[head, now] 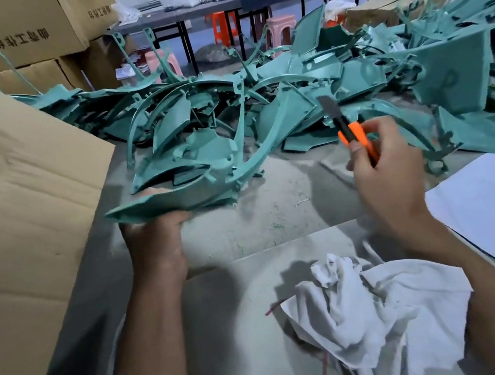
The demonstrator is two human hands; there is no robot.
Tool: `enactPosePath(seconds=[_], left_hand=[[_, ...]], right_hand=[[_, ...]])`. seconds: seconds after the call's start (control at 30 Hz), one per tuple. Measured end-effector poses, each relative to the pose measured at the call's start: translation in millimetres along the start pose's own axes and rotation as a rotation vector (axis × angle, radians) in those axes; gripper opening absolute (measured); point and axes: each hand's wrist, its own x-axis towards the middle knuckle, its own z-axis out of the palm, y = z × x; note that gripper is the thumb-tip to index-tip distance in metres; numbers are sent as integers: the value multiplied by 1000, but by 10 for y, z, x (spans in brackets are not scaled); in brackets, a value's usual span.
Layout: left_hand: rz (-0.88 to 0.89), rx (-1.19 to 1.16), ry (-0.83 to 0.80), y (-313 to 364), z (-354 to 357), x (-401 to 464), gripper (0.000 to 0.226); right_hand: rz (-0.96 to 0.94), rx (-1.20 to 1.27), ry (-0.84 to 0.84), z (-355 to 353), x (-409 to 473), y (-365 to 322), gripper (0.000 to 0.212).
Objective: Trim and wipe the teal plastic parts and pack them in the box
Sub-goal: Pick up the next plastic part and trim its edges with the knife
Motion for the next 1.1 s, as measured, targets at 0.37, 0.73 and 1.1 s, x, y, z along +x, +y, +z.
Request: enactPosePath(seconds=[0.37, 0.73, 1.1], left_hand=[[490, 357, -337, -57, 26, -85, 32], [518, 333, -436, 11, 32, -99, 32], [666, 382, -364, -65, 109, -119, 36]], right_hand=[[-271, -225, -418, 191, -255, -192, 17], [18, -603, -312, 102, -32, -30, 19], [0, -617, -116, 45, -20, 10, 16]])
